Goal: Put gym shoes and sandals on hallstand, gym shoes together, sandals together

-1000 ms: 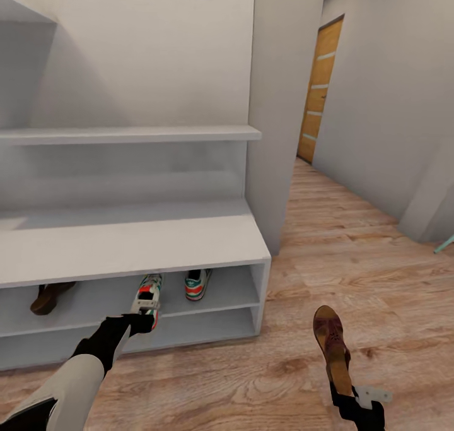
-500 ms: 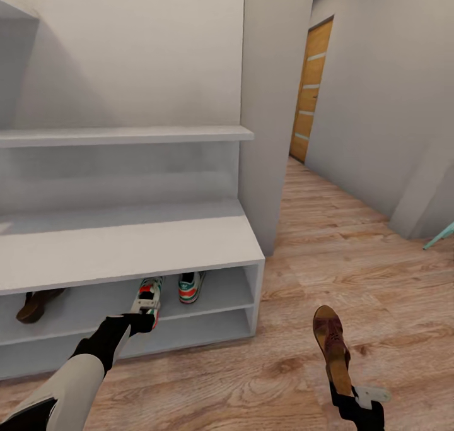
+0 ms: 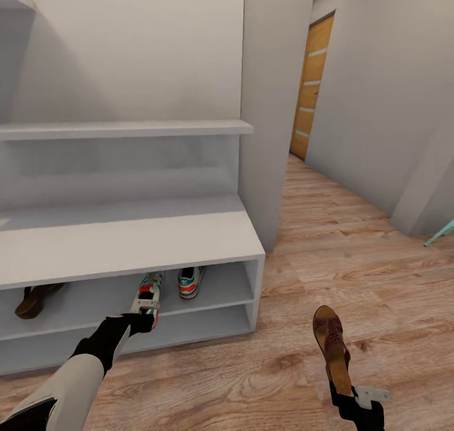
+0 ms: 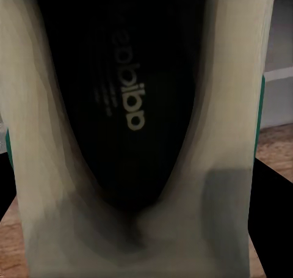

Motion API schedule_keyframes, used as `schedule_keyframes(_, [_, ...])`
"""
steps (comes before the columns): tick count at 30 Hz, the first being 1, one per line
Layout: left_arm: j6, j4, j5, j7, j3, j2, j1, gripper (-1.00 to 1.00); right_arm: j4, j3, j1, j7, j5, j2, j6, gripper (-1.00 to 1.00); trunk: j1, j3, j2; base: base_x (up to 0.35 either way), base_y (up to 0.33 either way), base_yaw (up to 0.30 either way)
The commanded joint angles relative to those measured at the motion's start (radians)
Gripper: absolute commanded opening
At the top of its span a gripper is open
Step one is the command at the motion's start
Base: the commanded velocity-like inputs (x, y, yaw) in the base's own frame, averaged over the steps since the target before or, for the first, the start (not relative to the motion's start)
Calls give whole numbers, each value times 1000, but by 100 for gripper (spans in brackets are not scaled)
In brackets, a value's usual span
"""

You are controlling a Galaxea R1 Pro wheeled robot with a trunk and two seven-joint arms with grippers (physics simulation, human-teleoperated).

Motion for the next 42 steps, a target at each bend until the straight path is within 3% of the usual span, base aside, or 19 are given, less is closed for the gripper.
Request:
schedule_keyframes(1, [4,-2,-10,-9,8,-1,0,-100,1,-9,-1,7,3,0,-3,-100,0,-1,0,5,0,0])
schedule_keyframes(22, [2,-2,-10,-10,9,-2,0,-100,1,-9,-1,7,3,0,-3,-100,0,-1,0,150,0,0])
schedule_keyframes(42, [2,-2,-10,-14,10,-2,-2,-100,1,-9,-1,7,3,0,-2,-100,0,-1,0,59,0,0])
